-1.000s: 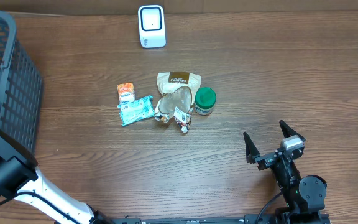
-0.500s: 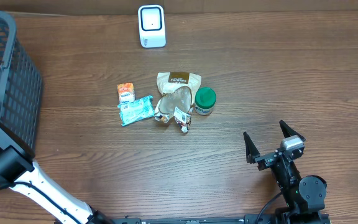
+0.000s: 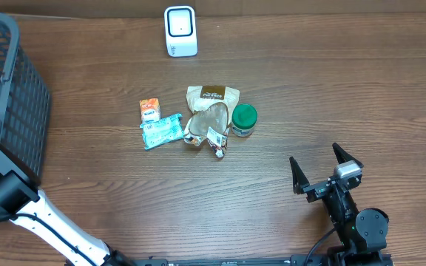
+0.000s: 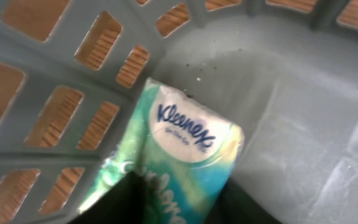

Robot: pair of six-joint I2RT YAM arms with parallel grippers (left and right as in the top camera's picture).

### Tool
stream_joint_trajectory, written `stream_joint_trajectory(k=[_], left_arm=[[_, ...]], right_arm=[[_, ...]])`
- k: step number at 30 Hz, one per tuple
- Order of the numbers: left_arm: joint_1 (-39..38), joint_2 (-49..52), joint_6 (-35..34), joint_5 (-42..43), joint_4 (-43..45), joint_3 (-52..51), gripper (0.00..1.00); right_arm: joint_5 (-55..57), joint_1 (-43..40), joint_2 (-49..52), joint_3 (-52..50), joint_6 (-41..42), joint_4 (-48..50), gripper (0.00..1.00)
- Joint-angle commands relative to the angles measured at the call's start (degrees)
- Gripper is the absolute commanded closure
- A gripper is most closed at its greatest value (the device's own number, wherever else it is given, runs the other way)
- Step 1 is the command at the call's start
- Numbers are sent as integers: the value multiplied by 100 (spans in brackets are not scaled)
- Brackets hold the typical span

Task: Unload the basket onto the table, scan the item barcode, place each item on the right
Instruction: 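Lift the Kleenex pack out of the basket and lower it to the table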

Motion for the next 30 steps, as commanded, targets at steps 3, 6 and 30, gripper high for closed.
stream_joint_trajectory(k=[3,6,30], left_arm=[[-46,289,48,129,-243,-2,96],[-55,173,-83,127,-299,4,96],[-1346,-5001,-1974,2273,-2741,7,96]], right_arm=[[11,-37,-35,-59,13,31,0],[13,-37,-35,-59,13,31,0],[13,-37,-35,-59,13,31,0]])
